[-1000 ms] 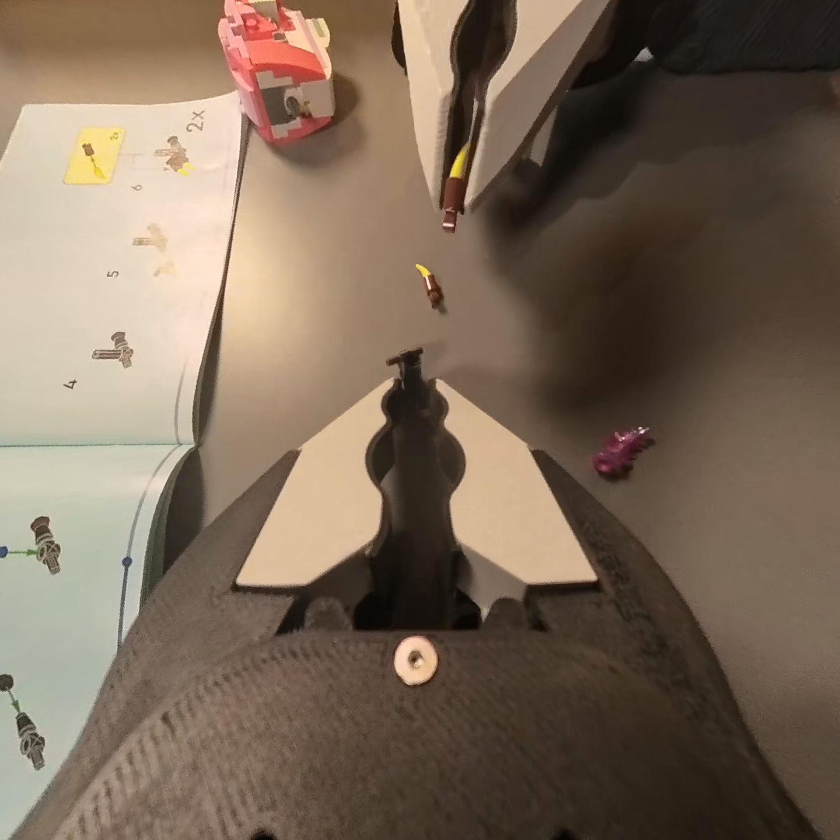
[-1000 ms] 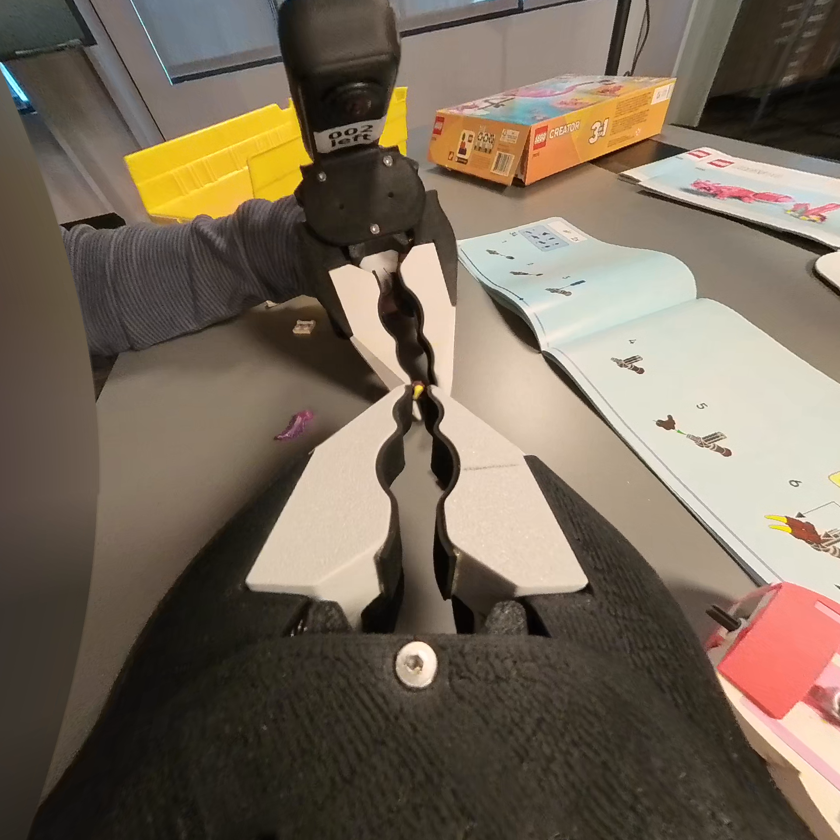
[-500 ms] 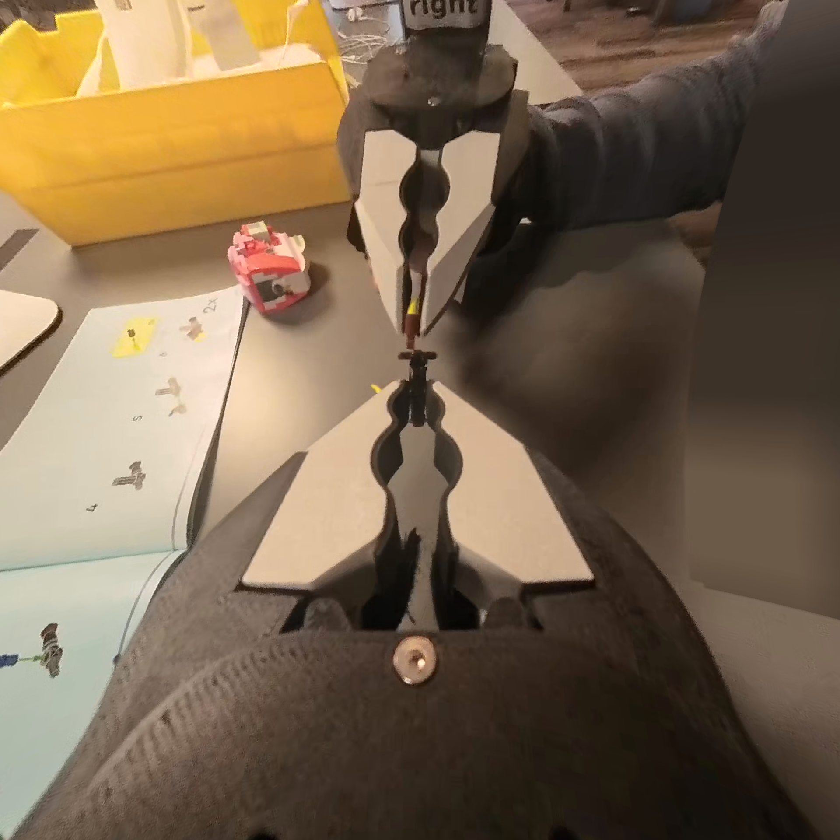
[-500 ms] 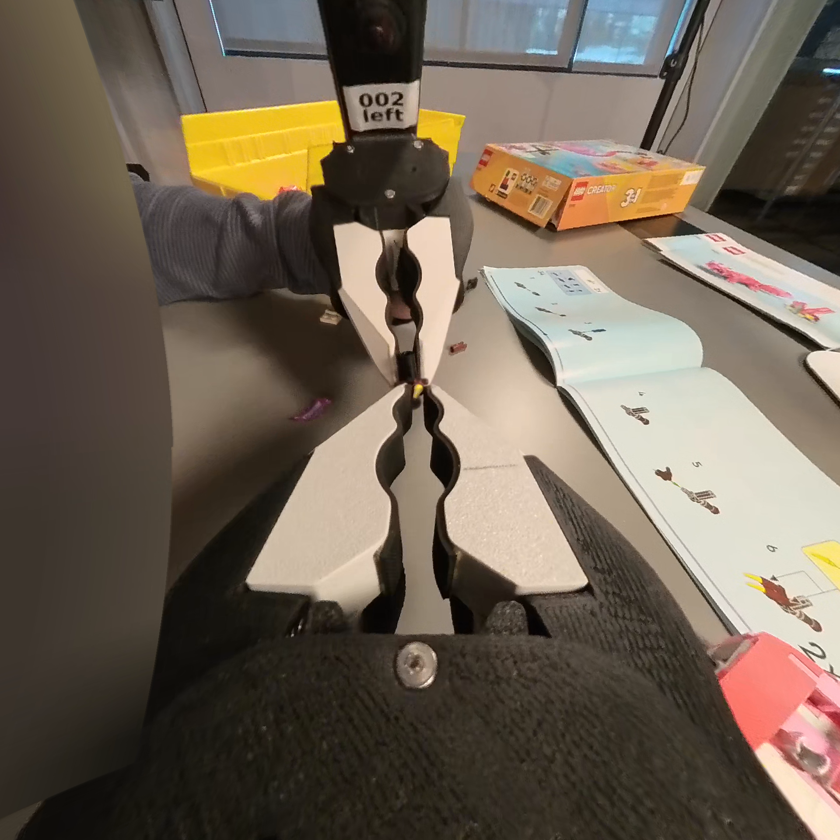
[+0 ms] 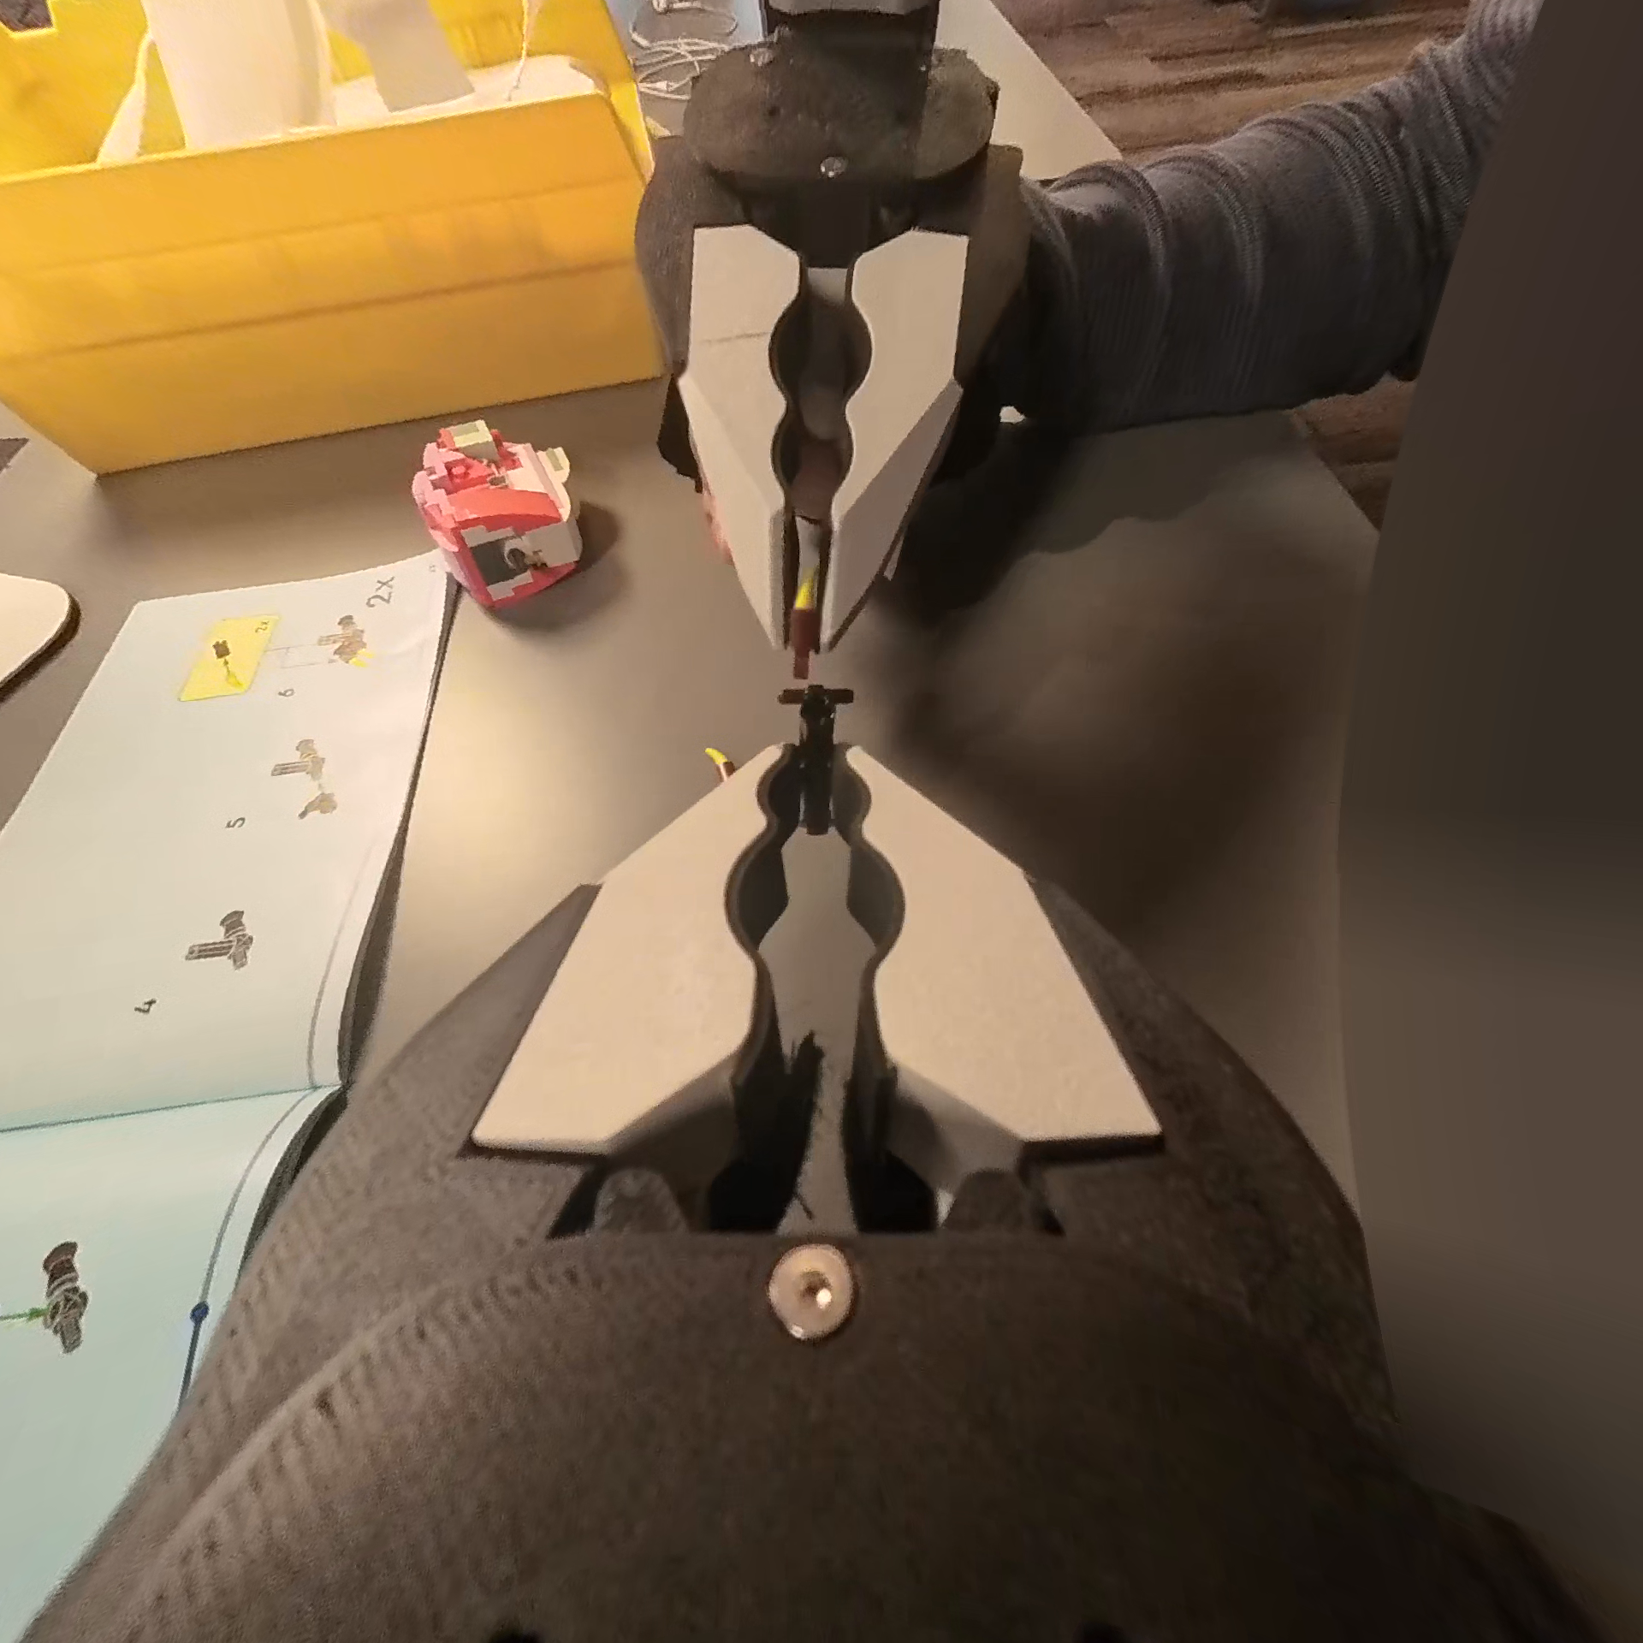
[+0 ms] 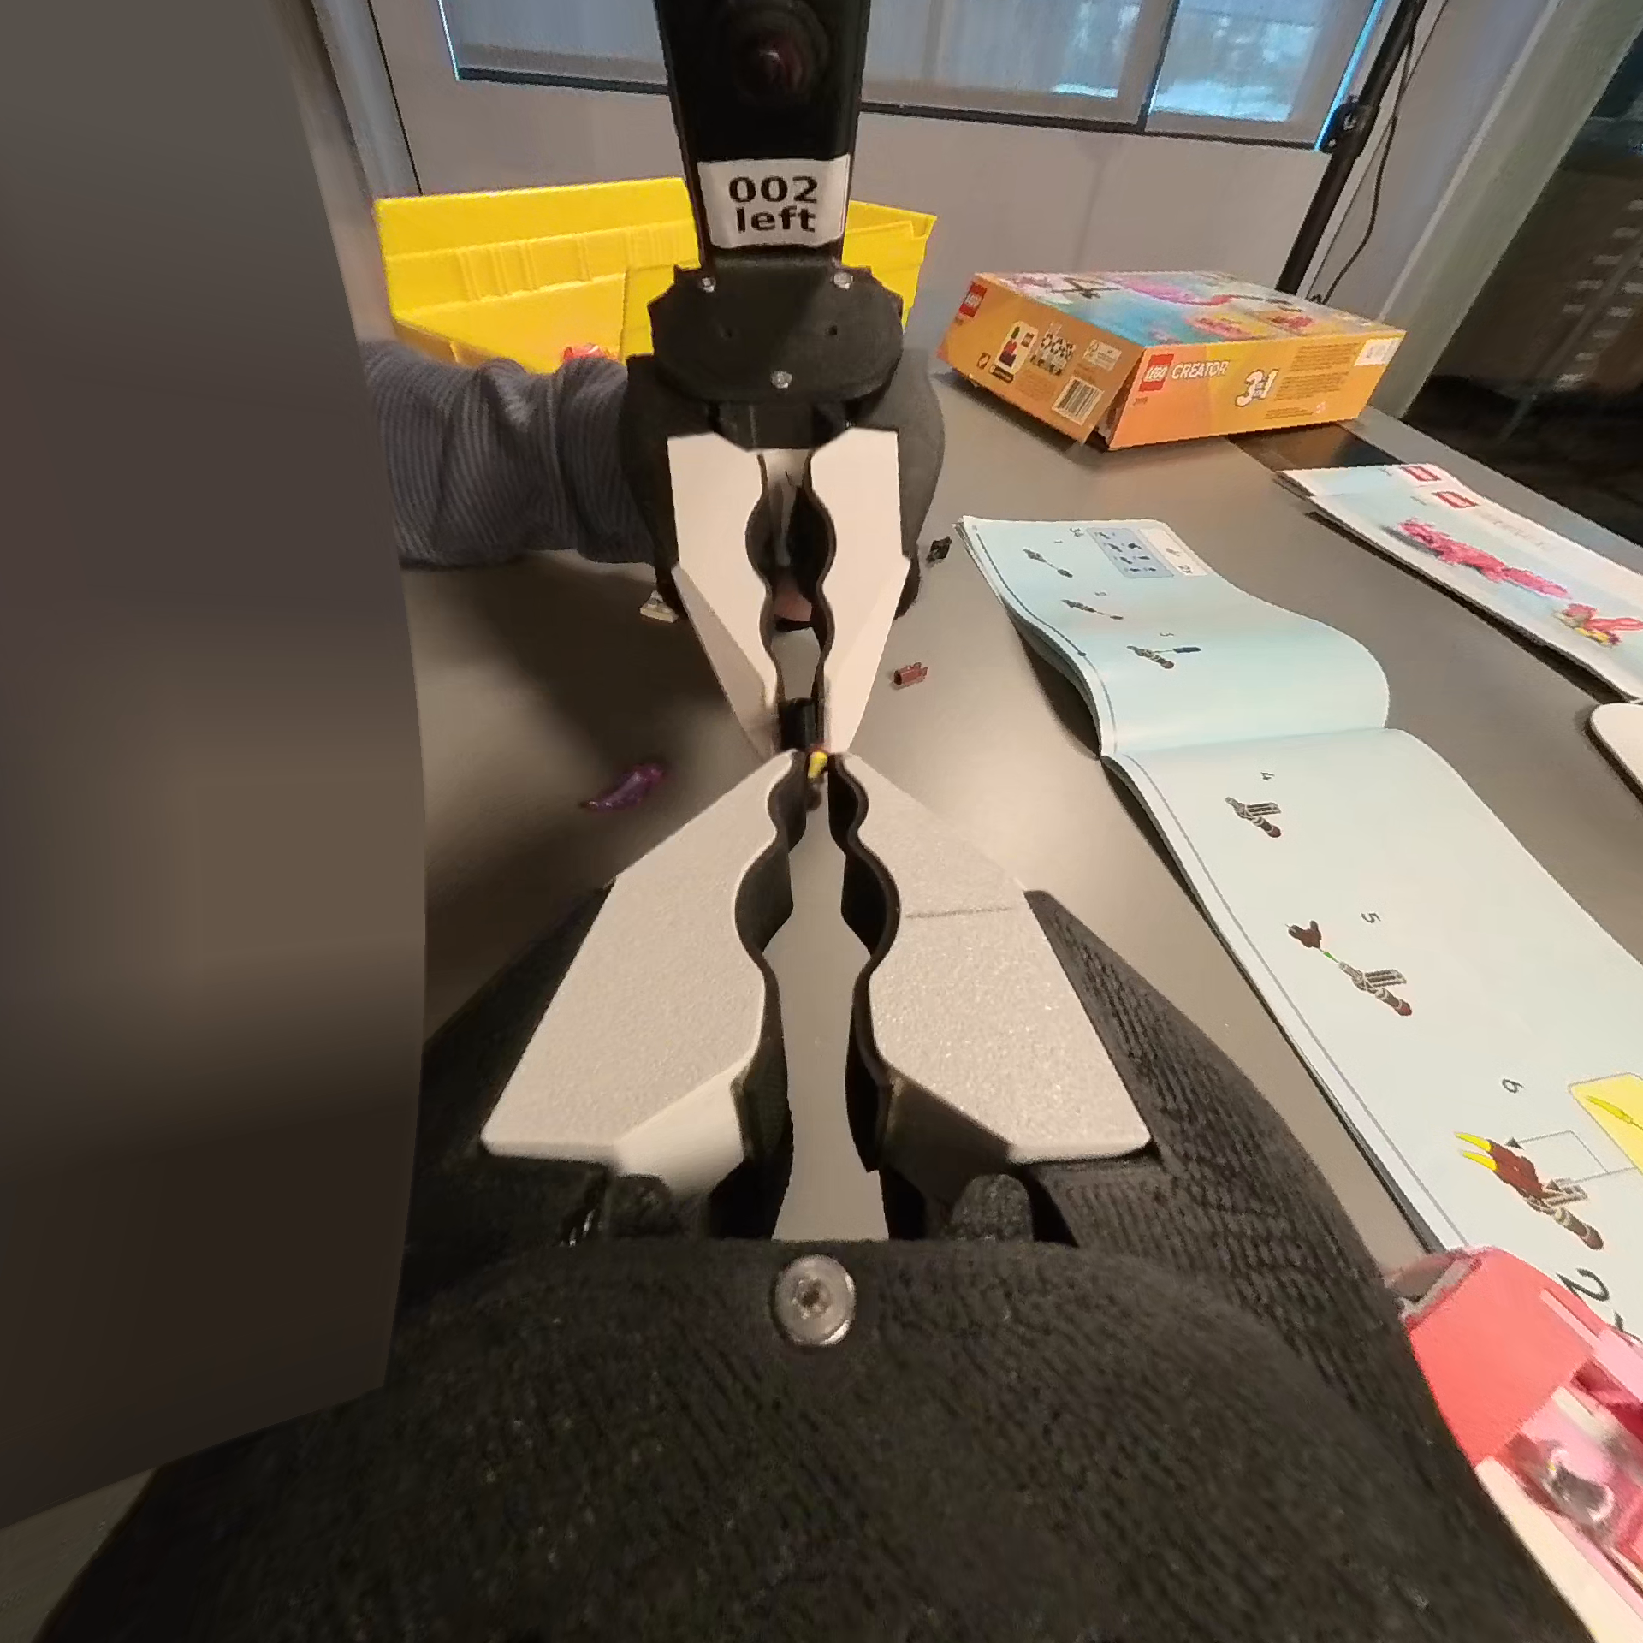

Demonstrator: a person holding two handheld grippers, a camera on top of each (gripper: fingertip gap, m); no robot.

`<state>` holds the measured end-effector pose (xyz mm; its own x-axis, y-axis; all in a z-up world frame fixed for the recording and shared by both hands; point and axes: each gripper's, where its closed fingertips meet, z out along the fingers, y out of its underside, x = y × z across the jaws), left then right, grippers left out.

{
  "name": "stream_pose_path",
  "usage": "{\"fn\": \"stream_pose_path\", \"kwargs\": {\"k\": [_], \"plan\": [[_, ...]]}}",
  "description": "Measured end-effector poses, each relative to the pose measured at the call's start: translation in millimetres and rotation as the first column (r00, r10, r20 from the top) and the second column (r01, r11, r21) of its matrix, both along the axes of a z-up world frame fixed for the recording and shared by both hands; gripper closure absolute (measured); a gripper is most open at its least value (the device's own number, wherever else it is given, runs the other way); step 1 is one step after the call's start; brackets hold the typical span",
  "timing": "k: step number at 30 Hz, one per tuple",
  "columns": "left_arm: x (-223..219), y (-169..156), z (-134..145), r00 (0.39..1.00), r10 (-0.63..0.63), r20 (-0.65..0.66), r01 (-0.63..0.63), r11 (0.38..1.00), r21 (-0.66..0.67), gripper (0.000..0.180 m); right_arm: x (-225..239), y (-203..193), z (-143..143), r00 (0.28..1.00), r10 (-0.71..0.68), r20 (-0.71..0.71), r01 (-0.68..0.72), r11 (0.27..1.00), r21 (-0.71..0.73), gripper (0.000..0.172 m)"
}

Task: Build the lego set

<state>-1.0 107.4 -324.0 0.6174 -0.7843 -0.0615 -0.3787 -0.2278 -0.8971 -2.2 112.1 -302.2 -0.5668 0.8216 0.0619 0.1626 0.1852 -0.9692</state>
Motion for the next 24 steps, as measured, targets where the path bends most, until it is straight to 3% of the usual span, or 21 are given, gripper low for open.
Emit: {"fn": "stream_pose_path", "kwargs": {"k": [15,24], "plan": [[7,-4,-1,0.999,-0.033,-0.030,0.034,0.999,0.018,0.176,2,-5,-3,0.999,0.026,0.033,-0.026,1.000,0.009,0.169],[6,-3,-14,0.979,-0.004,-0.206,0.005,1.000,0.005,0.176,2,-6,-15,0.997,-0.002,0.081,-0.010,0.990,0.141,0.169]]}}
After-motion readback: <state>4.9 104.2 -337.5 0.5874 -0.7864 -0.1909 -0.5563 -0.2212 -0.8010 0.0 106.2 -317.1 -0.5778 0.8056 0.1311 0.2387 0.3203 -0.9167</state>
